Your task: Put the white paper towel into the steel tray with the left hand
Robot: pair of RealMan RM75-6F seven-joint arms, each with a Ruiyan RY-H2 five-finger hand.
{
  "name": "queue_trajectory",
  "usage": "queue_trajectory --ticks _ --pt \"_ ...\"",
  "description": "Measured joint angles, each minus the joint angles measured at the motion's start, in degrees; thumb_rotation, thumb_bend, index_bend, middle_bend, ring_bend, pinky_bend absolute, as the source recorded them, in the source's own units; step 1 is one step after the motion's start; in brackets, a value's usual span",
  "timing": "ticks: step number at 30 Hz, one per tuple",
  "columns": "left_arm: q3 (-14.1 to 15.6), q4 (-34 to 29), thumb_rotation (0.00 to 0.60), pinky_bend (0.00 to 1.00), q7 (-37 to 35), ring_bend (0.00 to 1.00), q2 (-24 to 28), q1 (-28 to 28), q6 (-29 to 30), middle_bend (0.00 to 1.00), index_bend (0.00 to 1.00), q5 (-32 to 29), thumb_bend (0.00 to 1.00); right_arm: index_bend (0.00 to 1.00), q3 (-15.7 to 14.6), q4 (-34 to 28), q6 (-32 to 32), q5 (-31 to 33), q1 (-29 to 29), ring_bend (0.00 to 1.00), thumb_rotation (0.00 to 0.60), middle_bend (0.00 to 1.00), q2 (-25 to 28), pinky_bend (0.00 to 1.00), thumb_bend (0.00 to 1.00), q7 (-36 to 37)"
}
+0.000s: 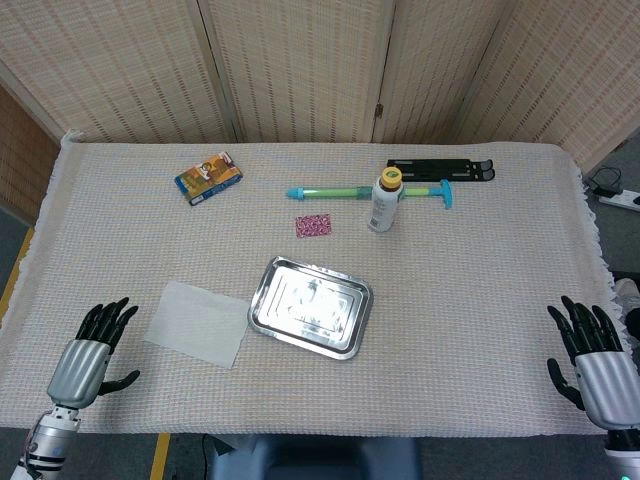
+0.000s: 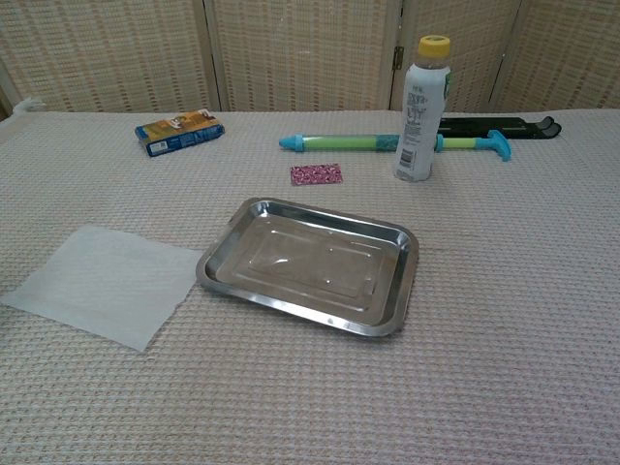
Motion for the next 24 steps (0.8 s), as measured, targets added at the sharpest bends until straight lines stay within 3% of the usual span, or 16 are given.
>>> queue_trajectory --ticks 5,7,8,9,12,14,15,18,24 --pt "-0.1 -0.1 0.6 0.0 1.0 0.0 0.0 -0.1 -0.6 0.03 0.06 -0.5 0.2 0.0 0.0 0.5 -0.5 -0.2 0.2 0.0 0.6 0.0 -0.1 0.0 0.51 0.6" --pt "-0.1 0.0 0.6 0.09 1.1 0.06 -0.1 -0.1 -0.5 0.1 0.07 -0.3 0.2 0.0 0.0 0.5 -0.6 -0.2 0.3 0.0 0.6 0.0 0.0 0.0 0.51 1.0" --pt "-0.1 0.0 0.6 0.18 1.1 0.13 -0.1 -0.1 -0.4 0.19 0.08 0.0 0.2 0.0 0.0 0.5 -0.5 -0.3 0.3 0.0 0.6 0.0 0.0 0.0 0.51 1.0" --pt "-0.1 0.1 0.6 0.35 0.9 0.26 -0.2 -0.1 -0.1 0.34 0.1 0.4 0.19 0.0 0.0 0.5 -0.3 -0.4 0.2 0.0 0.6 0.0 0.0 0.0 0.51 1.0" --pt "0.3 0.8 0.6 0.84 -0.2 0.74 -0.7 -0.2 0.7 0.89 0.19 2.4 0.16 0.0 0.0 0.4 0.8 -1.1 -0.1 0.0 0.6 0.0 0.0 0.0 0.51 1.2" --pt "0.8 1.7 0.6 0.96 -1.2 0.9 -1.2 -0.4 1.1 0.99 0.28 4.1 0.16 0.0 -0.1 0.3 1.6 -1.6 -0.3 0.0 0.6 0.0 0.0 0.0 0.51 1.5" --pt "1.0 2.7 0.6 0.99 -1.9 0.96 -1.8 -0.6 1.4 1.0 0.34 5.4 0.16 0.0 0.0 0.3 2.2 -2.0 -0.4 0.0 0.6 0.0 0.1 0.0 0.51 1.7" --pt "1.4 6.8 0.6 1.0 -3.1 1.0 -4.2 -1.1 2.6 1.0 0.4 8.5 0.16 0.0 0.3 0.3 3.0 -2.4 -0.5 0.0 0.6 0.0 0.0 0.0 0.51 2.3" --pt "2.5 17.4 0.6 1.0 -5.5 1.0 -11.3 -2.5 2.0 1.0 0.35 10.4 0.16 0.0 1.7 1.9 5.0 -2.7 -0.3 0.0 0.6 0.0 -1.4 0.0 0.51 3.5"
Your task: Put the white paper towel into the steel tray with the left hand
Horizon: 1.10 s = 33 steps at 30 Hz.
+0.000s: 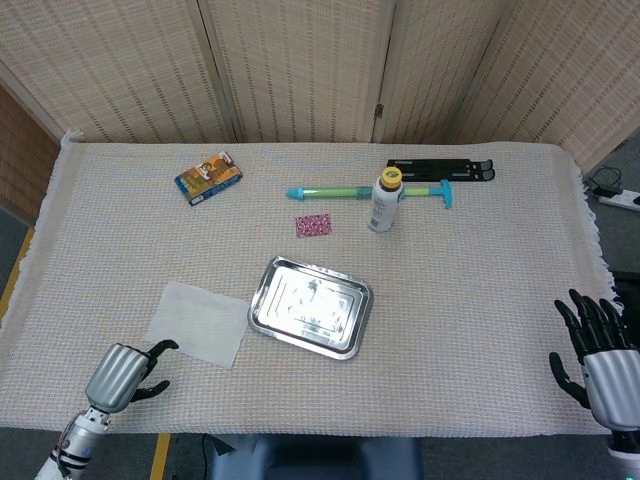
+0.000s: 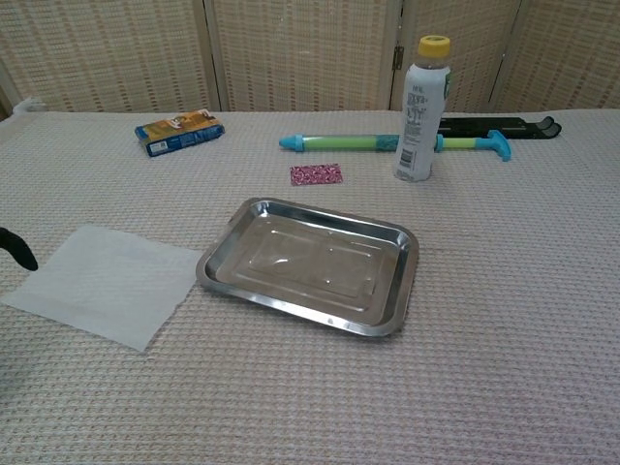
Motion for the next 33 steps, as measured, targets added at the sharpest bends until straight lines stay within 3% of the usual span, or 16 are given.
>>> queue_trajectory --ticks 12,18,33 --pt "0.9 16.7 0.6 1.0 -3.3 1.0 -11.3 -3.1 -2.0 1.0 0.4 1.3 0.16 0.0 -0.1 -0.6 -2.3 1.2 0.6 0.0 0.6 0.0 0.2 0.0 0.51 -0.6" --pt "0.3 20.8 0.6 1.0 -5.7 1.0 -13.2 -4.6 -3.2 1.0 0.4 -0.1 0.25 0.0 0.0 -0.5 -3.1 1.8 0.8 0.0 0.6 0.0 0.0 0.0 0.51 -1.0" --pt "-0.4 27.6 0.6 1.0 -9.9 1.0 -16.1 -7.9 -5.1 1.0 0.42 -2.4 0.27 0.0 0.8 0.1 -4.4 3.5 1.3 0.0 0.6 0.0 -0.7 0.0 0.51 -1.8"
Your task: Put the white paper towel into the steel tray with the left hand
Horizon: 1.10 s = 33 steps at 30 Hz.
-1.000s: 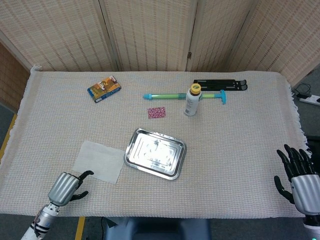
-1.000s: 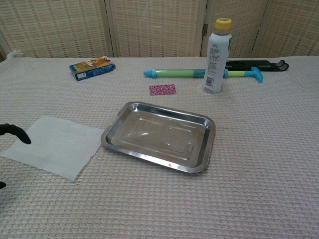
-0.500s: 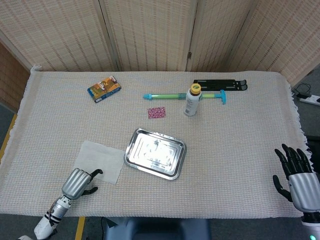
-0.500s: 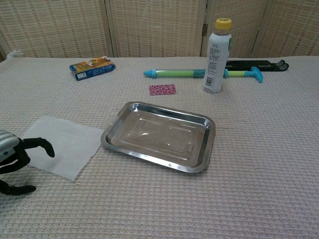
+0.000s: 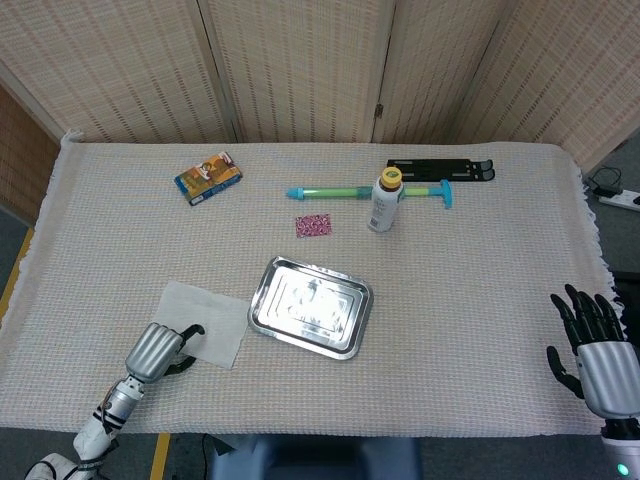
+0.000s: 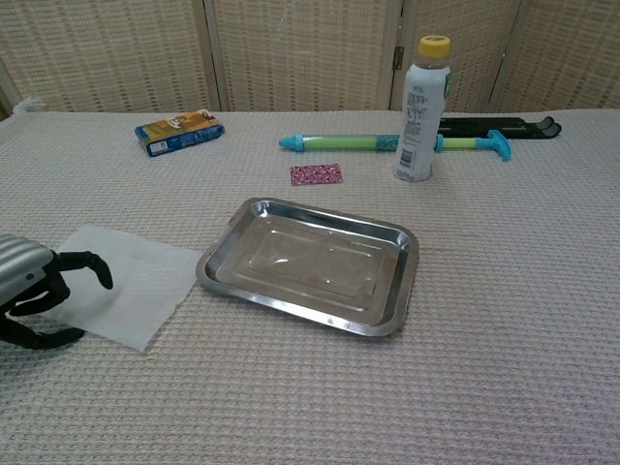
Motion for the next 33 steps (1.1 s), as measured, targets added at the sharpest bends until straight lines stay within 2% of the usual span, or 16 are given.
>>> queue_trajectory --ticks 5,9,16,24,33 --pt "0.1 1.9 0.6 1.0 -1.6 1.0 -1.2 -0.8 -0.2 1.0 0.46 -0.2 0.38 0.0 0.2 0.1 -0.1 0.4 0.0 0.0 0.6 0.0 0.0 0.0 0.51 0.0" --pt "0.5 4.1 0.6 1.0 -3.5 1.0 -2.6 -1.3 0.3 1.0 0.53 -0.1 0.54 0.0 0.3 0.1 -0.3 0.6 0.1 0.0 0.6 0.0 0.0 0.0 0.51 0.0" --pt "0.3 9.2 0.6 1.0 -6.3 1.0 -5.4 -1.6 5.3 1.0 0.59 0.3 0.67 0.0 0.2 0.0 -0.7 0.8 0.3 0.0 0.6 0.0 0.0 0.0 0.51 0.0" --pt "-0.3 13.1 0.6 1.0 -7.7 1.0 -7.4 -1.5 9.4 1.0 0.59 -0.3 0.7 0.0 0.1 -0.2 -0.5 0.7 0.2 0.0 0.6 0.0 0.2 0.0 0.51 0.2" --pt "-1.9 8.9 0.6 1.0 -3.2 1.0 -4.7 -2.3 14.4 1.0 0.6 -0.7 0.7 0.0 -0.4 -0.9 0.1 -0.1 -0.1 0.0 0.6 0.0 1.0 0.0 0.51 1.2"
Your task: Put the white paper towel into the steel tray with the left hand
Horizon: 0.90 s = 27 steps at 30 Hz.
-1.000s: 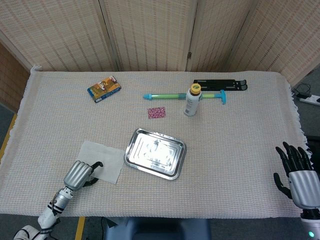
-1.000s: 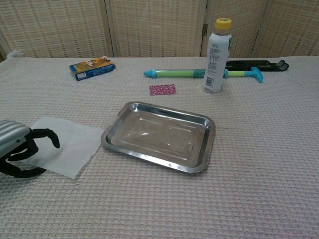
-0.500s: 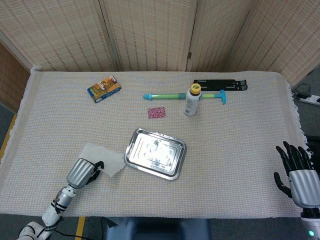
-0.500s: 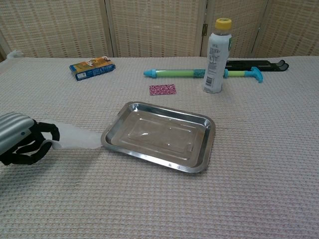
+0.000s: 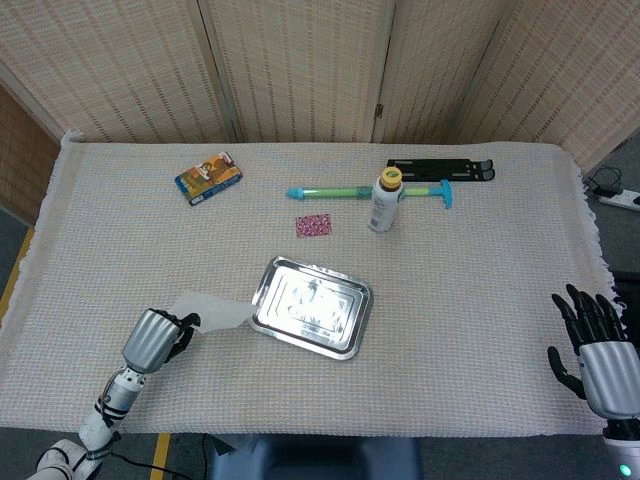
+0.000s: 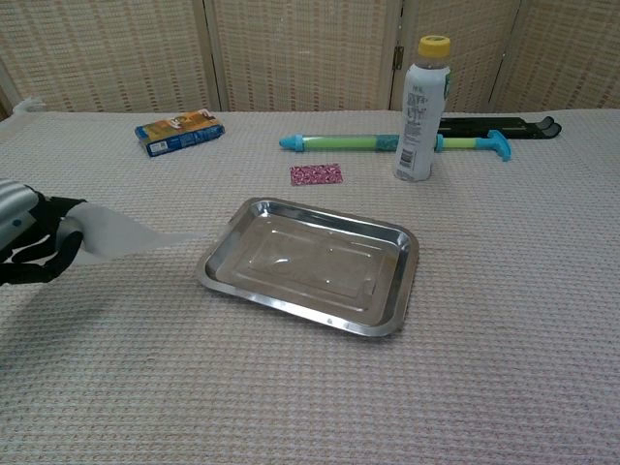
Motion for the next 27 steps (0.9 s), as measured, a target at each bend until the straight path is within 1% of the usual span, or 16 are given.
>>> queue_trajectory --ticks 5,9,13,18,22,27 --pt "-1.4 -5.4 0.6 1.0 3.6 1.0 2.8 -1.1 1.9 1.0 0.59 -0.1 0.7 0.0 -0.3 -0.5 1.0 -0.7 -0.4 0.0 0.6 0.0 0.7 0.0 0.51 1.0" --pt "-2.8 -12.1 0.6 1.0 7.0 1.0 5.4 -2.3 3.3 1.0 0.59 0.0 0.7 0.0 -0.4 -0.7 1.8 -1.2 -0.8 0.0 0.6 0.0 1.2 0.0 0.51 1.9" --pt "-3.6 -18.6 0.6 1.0 11.6 1.0 7.7 -4.4 3.0 1.0 0.59 1.0 0.7 0.0 -0.9 -1.1 1.7 -1.7 -0.9 0.0 0.6 0.0 1.9 0.0 0.51 2.7" --pt "-4.5 -24.7 0.6 1.0 18.0 1.0 9.5 -9.1 -1.5 1.0 0.59 2.8 0.7 0.0 -0.8 -1.2 1.7 -1.3 -0.9 0.0 0.6 0.0 2.1 0.0 0.51 3.3" --pt "-5.2 -29.0 0.6 1.0 21.2 1.0 9.8 -12.2 -5.7 1.0 0.59 3.5 0.71 0.0 -0.4 -1.2 1.0 -0.2 -0.8 0.0 0.6 0.0 2.5 0.0 0.51 4.2" --pt "-5.6 -33.5 0.6 1.0 25.7 1.0 9.0 -15.0 -12.3 1.0 0.55 3.1 0.71 0.0 -0.2 -1.3 1.0 -0.1 -0.8 0.0 0.6 0.0 2.9 0.0 0.51 5.3"
